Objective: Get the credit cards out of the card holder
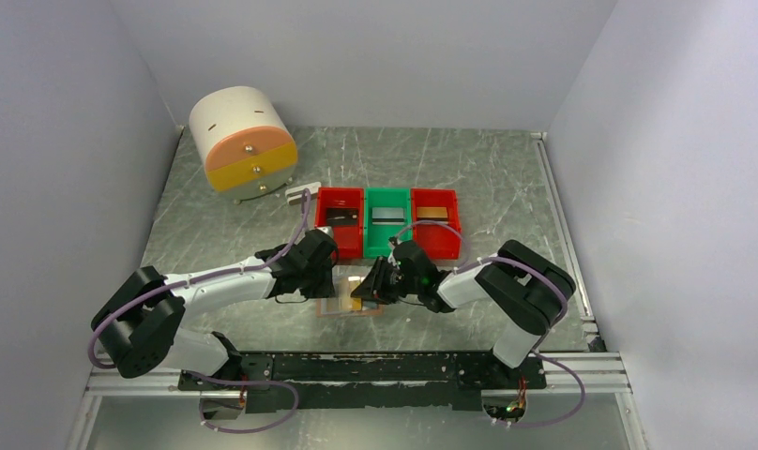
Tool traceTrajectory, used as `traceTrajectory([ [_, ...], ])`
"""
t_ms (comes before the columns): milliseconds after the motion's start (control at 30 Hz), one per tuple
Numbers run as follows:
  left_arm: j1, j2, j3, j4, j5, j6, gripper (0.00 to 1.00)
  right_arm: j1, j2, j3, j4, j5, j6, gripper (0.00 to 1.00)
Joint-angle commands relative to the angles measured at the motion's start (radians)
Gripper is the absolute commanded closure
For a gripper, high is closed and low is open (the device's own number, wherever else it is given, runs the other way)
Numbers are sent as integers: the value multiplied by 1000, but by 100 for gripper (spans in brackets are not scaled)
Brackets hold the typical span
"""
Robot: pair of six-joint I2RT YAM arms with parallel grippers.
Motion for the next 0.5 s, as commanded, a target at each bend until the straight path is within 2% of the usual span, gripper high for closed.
traceTrajectory([
  [0, 4, 18, -2, -58, -42, 24, 82, -3, 29, 9, 15, -5, -15, 76],
  [333, 4, 10, 6, -63, -49, 25, 82, -15, -22, -12, -34, 29, -29, 97],
  [467, 4, 6, 0, -58, -49, 22, 81, -32, -43, -42, -12, 23, -13, 100],
])
